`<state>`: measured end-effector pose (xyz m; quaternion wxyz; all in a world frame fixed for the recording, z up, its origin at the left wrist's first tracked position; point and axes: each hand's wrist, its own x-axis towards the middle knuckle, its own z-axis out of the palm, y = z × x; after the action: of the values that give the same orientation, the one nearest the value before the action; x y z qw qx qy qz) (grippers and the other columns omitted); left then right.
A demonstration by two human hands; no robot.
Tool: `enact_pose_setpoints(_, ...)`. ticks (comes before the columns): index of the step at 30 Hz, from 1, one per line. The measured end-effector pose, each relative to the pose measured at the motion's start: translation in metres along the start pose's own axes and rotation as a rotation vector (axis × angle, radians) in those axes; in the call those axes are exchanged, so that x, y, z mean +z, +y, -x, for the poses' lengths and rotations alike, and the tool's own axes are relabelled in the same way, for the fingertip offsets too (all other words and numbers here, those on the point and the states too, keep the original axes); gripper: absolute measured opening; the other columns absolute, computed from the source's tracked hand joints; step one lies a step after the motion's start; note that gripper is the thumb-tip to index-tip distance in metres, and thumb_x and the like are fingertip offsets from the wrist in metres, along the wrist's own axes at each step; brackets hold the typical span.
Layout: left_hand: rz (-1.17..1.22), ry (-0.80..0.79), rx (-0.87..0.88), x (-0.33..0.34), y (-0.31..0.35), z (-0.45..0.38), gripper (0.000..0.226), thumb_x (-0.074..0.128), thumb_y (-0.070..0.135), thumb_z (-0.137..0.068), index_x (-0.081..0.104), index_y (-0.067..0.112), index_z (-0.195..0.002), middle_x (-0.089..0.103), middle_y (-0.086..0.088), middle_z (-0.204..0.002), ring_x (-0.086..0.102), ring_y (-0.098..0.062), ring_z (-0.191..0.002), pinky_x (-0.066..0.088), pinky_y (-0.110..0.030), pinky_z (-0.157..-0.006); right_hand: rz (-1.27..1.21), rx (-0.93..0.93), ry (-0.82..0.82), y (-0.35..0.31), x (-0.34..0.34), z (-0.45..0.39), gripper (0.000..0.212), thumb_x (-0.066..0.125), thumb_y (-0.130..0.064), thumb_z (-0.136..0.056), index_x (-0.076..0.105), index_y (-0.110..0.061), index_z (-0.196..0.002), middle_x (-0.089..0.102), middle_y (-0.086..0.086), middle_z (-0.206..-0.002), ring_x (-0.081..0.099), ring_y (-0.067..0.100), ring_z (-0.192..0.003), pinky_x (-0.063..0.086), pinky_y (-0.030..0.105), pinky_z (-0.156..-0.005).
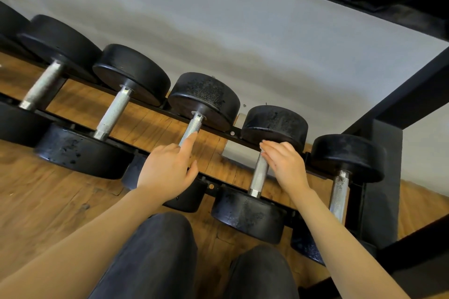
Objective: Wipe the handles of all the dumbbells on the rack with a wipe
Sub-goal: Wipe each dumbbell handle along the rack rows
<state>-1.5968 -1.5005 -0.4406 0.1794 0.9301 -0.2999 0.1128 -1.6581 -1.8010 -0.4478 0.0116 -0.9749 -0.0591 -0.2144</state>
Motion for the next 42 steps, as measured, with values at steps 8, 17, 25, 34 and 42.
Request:
enact_pose_setpoints(8,-0.023,-0.010,-0.022,0.004,-0.002,-0.001,0.064,0.032,0.044,-0.090,0.030,0.015,-0.147,0.066,0.004,-0.074,0.059,-0.015,-0.060,0.051,-0.036,-0.057,-0.185,0.162,0.026,-0.007,-0.001,0.023,0.035,0.069,-0.007,-0.085,0.063,-0.004,-0.119,0.060,0.013,-0.122,0.056,0.025,-0.113,0.040,0.027,-0.100)
enact_pose_setpoints(17,-0.061,-0.030,-0.035,0.005,-0.002,-0.001,0.068,0.026,0.048,-0.089,0.029,0.015,-0.148,0.066,0.006,-0.073,0.057,-0.014,-0.058,0.051,-0.035,-0.055,-0.091,0.071,0.017,-0.012,0.006,-0.002,0.037,0.078,-0.004,-0.076,0.069,-0.001,-0.111,0.067,0.014,-0.113,0.061,0.029,-0.108,0.052,0.042,-0.094)
enact_pose_setpoints(25,-0.059,-0.025,-0.044,0.004,-0.002,-0.001,0.067,0.028,0.047,-0.088,0.031,0.015,-0.147,0.063,0.007,-0.068,0.053,-0.012,-0.052,0.049,-0.032,-0.047,-0.206,0.088,0.068,-0.007,0.022,0.014,0.019,0.064,-0.005,-0.088,0.071,-0.003,-0.105,0.068,0.008,-0.112,0.051,0.008,-0.114,0.024,0.014,-0.108)
enact_pose_setpoints(34,-0.071,-0.015,-0.047,0.006,-0.003,-0.002,0.065,0.029,0.049,-0.090,0.032,0.015,-0.145,0.062,0.006,-0.065,0.052,-0.011,-0.047,0.048,-0.031,-0.040,0.007,0.010,-0.065,-0.013,0.006,0.006,0.028,0.074,-0.020,-0.082,0.072,-0.017,-0.109,0.070,-0.002,-0.108,0.058,0.016,-0.100,0.041,0.021,-0.083)
enact_pose_setpoints(42,-0.060,-0.022,-0.035,0.004,-0.002,0.000,0.060,0.046,0.042,-0.094,0.032,0.014,-0.144,0.063,0.006,-0.068,0.053,-0.011,-0.050,0.049,-0.032,-0.044,0.079,0.021,-0.037,-0.023,-0.003,-0.005,0.019,0.072,-0.020,-0.083,0.075,-0.017,-0.101,0.072,0.000,-0.101,0.058,0.020,-0.092,0.049,0.034,-0.069)
